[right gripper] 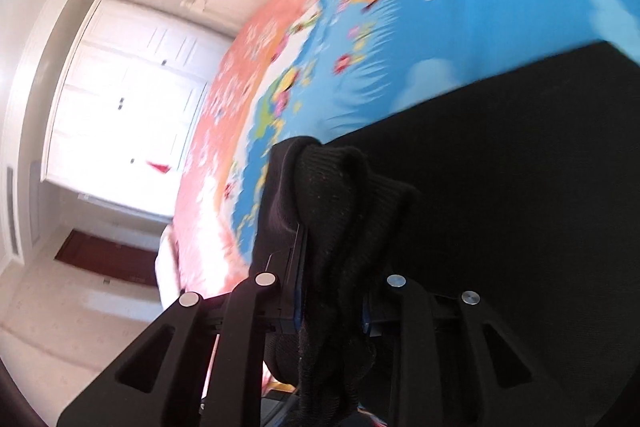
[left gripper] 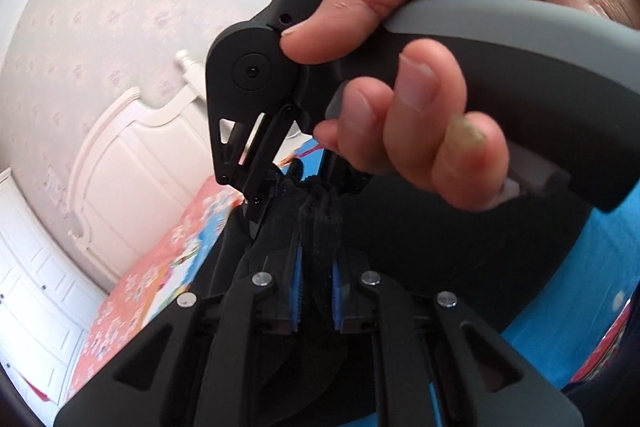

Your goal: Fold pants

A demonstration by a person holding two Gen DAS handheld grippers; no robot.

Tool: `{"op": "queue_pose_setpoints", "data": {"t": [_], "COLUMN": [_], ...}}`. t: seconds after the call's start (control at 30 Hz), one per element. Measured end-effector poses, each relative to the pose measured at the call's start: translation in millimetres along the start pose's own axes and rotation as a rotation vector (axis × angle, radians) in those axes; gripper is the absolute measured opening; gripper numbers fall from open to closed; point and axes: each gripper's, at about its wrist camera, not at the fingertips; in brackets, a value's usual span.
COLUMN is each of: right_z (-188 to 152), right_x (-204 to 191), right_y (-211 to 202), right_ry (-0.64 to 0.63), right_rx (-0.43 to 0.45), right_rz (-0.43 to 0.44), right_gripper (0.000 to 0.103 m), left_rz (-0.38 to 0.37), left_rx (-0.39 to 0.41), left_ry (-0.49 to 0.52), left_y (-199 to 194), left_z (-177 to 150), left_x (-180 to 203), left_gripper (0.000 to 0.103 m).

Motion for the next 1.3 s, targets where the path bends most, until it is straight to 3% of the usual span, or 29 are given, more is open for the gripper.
{"op": "queue_pose_setpoints", "data": {"t": [0.2,0.23,0.27,0.3,0.33,0.37,0.47,0.53,0.6,0.7,0.8,0.87,0.97,1.03,1.07,1.17,1.3], "right_z": [-7.6,-9.3,-10.2,-10.5,-10.3,-9.8,-9.9,-9.5,-8.7,-8.6,-10.5,-12.5,-18.7,-26.4,-29.8,-35.9,-45.1], "right_x": [47.2,52.0,54.1,54.5,54.4,54.4,53.3,53.4,53.2,46.6,37.9,33.9,22.3,13.9,10.2,1.3,-3.7], "right_y": [-2.1,2.8,6.7,8.3,8.3,6.9,8.6,9.3,12.5,16.4,15.4,17.6,14.3,11.5,11.5,22.9,26.4], "right_ry": [0.063,0.067,0.063,0.058,0.056,0.05,0.04,0.041,0.042,0.037,0.024,0.025,-0.018,-0.053,-0.065,-0.117,-0.158], "right_rx": [0.015,0.009,0.011,0.016,0.019,0.018,0.024,0.028,0.032,0.035,0.042,0.054,0.107,0.156,0.169,0.151,0.183], "right_rz": [-0.039,-0.061,-0.078,-0.077,-0.078,-0.084,-0.097,-0.098,-0.102,-0.126,-0.174,-0.211,-0.293,-0.324,-0.341,-0.441,-0.537], "right_gripper": [0.026,0.026,0.026,0.026,0.026,0.026,0.026,0.026,0.027,0.027,0.028,0.032,0.048,0.089,0.096,0.096,0.079], "left_rz": [-0.121,-0.151,-0.211,-0.26,-0.319,-0.363,-0.425,-0.374,-0.288,-0.18,-0.245,-0.257,-0.236,-0.246,-0.252,-0.255,-0.223], "left_rx": [-0.027,-0.045,-0.063,-0.063,-0.059,-0.063,-0.066,-0.065,-0.104,-0.217,-0.353,-0.361,-0.354,-0.352,-0.351,-0.358,-0.28], "left_ry": [-0.041,-0.057,-0.094,-0.136,-0.213,-0.316,-0.512,-0.614,-0.701,-0.827,-0.921,-0.899,-0.866,-0.87,-0.87,-0.86,-0.835], "left_y": [21.8,26.7,30.3,29.7,26.2,20.3,2.1,-11.3,-15.0,3.0,33.0,35.8,38.5,37.3,36.4,31.0,22.4], "left_z": [-1.9,-5.1,-8.1,-9.2,-10.0,-12.4,-23.2,-35.2,-46.4,-82.3,-115.4,-122.9,-120.7,-124.3,-123.5,-118.7,-103.3], "left_x": [24.7,23.3,19.9,11.4,-1.7,-20.2,-66.3,-107.9,-134.2,-173.9,-190.5,-179.0,-176.0,-170.8,-169.7,-159.6,-172.8], "left_gripper": [0.012,0.016,0.021,0.034,0.048,0.054,0.058,0.051,0.028,0.017,0.011,0.011,0.011,0.011,0.011,0.011,0.014]}}
Point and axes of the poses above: each gripper's, at about its wrist camera, not at the fingertips, and y roughly the way its jaws point, x to its right, z to its top, and after that the axes turned 4 degrees about -z, right-handed
